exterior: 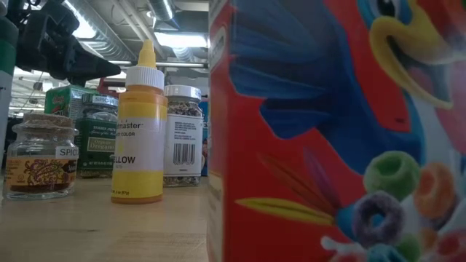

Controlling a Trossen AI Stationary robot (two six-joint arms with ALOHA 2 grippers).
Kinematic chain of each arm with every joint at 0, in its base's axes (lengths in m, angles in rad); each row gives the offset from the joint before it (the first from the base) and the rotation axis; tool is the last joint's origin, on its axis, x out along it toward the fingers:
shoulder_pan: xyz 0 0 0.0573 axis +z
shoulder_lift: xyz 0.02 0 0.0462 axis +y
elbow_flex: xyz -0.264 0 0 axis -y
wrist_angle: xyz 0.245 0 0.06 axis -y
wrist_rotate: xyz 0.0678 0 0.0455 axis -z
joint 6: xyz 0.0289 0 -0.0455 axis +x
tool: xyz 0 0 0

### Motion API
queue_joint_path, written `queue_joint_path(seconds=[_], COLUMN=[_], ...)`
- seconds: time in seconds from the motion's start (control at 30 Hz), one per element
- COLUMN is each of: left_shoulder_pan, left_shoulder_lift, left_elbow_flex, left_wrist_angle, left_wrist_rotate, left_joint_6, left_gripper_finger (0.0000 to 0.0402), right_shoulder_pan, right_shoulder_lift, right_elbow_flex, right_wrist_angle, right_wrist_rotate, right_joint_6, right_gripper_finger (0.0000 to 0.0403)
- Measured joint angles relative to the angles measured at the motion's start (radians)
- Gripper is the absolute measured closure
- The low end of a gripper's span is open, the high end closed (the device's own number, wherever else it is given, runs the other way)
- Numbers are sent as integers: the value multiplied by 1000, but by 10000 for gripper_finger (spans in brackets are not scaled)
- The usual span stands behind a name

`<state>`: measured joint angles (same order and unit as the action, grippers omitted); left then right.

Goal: Pick & Place Kitchen Items
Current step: Put the yellow cereal box into the right green bin

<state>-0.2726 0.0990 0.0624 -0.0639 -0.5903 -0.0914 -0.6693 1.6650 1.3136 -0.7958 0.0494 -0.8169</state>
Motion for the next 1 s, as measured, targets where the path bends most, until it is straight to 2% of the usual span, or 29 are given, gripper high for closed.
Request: queue_joint_path(seconds=[0.27,0.77,1.0], left_shoulder_pan=[0,0,0], left_shoulder_lift=[0,0,0], left_elbow_flex=[0,0,0], left_wrist_angle=[0,0,0], left_wrist_rotate=[0,0,0], left_joint_6=[8,8,8], left_gripper_finger=[398,398,397], right_shoulder_pan=[-6,-5,-5], right_shoulder_lift=[51,54,54], right_elbow_flex=[0,0,0], right_wrist_angle=[1,40,89], right_wrist_rotate=[0,30,121], right_joint_6=[9,46,50], right_gripper_finger=[280,177,155])
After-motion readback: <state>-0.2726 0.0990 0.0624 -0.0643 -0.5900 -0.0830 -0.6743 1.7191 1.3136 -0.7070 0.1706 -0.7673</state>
